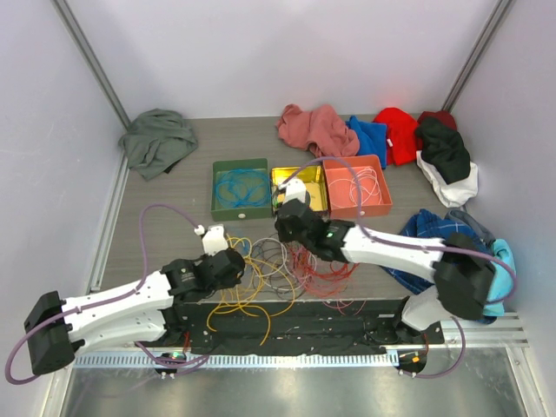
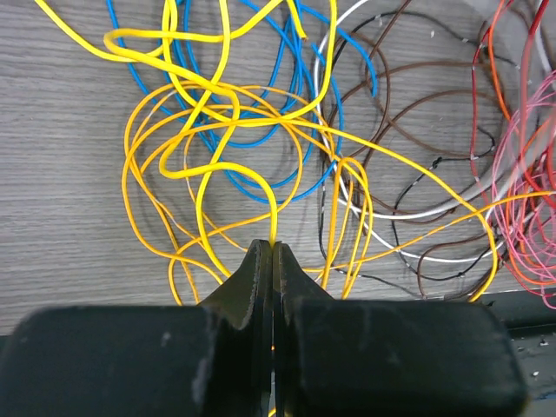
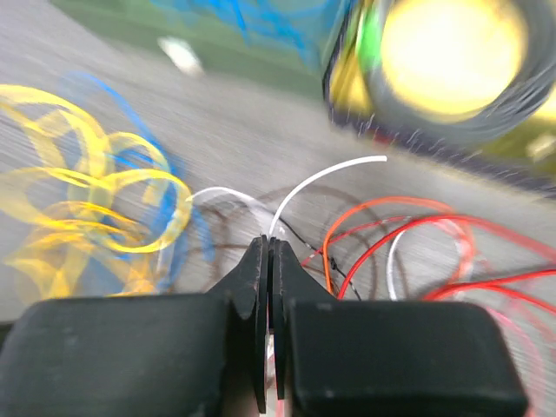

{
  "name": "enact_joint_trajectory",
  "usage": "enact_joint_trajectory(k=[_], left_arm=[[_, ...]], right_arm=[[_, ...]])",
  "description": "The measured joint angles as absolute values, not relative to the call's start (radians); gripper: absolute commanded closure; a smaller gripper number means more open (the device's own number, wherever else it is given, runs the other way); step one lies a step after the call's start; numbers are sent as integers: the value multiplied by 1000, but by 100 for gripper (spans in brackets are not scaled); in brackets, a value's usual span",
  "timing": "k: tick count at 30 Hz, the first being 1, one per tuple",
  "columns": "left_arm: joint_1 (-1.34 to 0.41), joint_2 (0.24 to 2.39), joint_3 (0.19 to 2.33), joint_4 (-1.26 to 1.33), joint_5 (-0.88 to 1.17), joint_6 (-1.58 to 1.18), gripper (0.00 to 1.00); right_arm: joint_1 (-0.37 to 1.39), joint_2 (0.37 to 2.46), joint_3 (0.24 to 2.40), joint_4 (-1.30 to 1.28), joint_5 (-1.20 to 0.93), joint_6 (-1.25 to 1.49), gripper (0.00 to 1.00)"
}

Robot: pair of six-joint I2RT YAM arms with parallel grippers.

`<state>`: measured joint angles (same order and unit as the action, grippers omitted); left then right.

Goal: Untangle the cables

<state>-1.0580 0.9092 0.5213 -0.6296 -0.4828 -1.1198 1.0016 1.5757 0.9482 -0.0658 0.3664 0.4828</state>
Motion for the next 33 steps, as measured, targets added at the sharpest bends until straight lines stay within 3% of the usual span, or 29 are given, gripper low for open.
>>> enact_joint_trajectory(k=[3,4,6,7,10,13,23,33], left_arm=[[-1058,878,521,-633,-499,-1120,87],[-1058,865,521,-635,-505,-1121,71],[-1058,835,521,-639,-520,-1120,52],[-1058,818,521,-641,-527,-1120,37],[-1058,764,521,-641,-550,-1110,15],[-1058,703,522,-640,-582,-1095,3],[-1058,592,550,-526,-630,-957,0],[-1058,623,449,-66,-513,-748,0]], right_arm=[[1007,1407,994,-113,394,458,99],[1008,1361,1023,-124,402,447,99],[1009,1289,1092,-143,419,427,99],[1011,1267,1123,-154,426,418,99],[1012,1213,1238,-196,450,382,99],[1012,1183,1346,-246,472,344,99],[1012,1164,1600,-363,547,238,99],[1012,1200,1948,-399,535,202,99]])
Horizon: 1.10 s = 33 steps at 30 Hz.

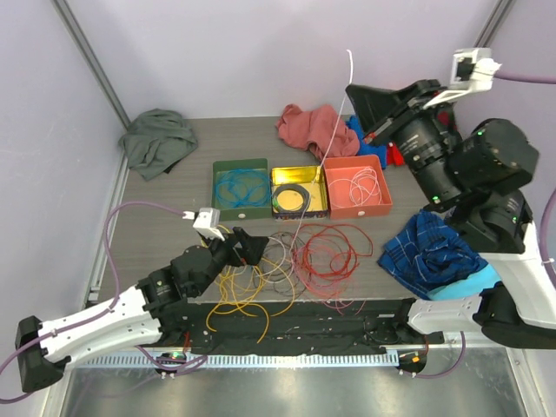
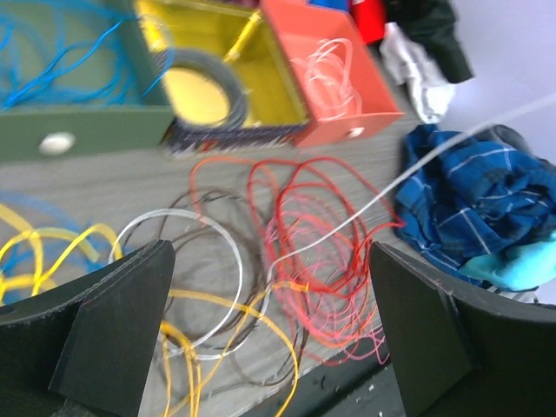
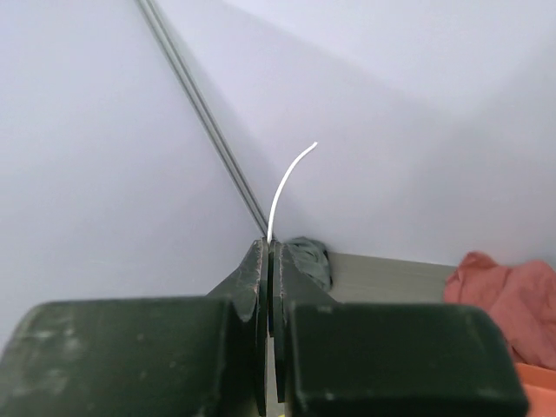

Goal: Untangle the cables

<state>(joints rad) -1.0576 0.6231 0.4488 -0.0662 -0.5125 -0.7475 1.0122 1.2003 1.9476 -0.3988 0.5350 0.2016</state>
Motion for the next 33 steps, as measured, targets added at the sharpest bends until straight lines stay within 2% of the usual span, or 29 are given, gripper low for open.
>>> enact_joint_trajectory(k=[7,13,20,23,24,25,27,28,30,33], left_arm=[[-1058,738,376,358,-386,-611,0],[-1058,936,359,665,-252,-524,0],[-1058,1199,424,782,-249,-476,3],[-1057,1271,442,799,-286,-461,10],[-1053,1295,451,802,-297,-458,14],[-1047,1319,463,803,-308,-456,28],[-1036,1353,490,796,-324,-458,47],[-1028,1365,505,788,-330,-459,73],[-1013,1372,532,763,-345,-468,100],[-1001,1336,561,686,-365,-467,100]], right_arm=[[1012,1191,1990,-414,496,235,99],[1012,1182,1942,-435,482,262,99],[1012,1173,1898,-443,457,287,99],[1012,1161,1885,-443,445,294,99],[1012,1155,1880,-443,442,296,99],[1012,1148,1875,-443,442,299,99],[1012,1131,1863,-442,439,302,99],[1012,1120,1854,-442,439,304,99],[1012,1101,1841,-442,439,307,99],[1012,1063,1811,-440,443,310,99]])
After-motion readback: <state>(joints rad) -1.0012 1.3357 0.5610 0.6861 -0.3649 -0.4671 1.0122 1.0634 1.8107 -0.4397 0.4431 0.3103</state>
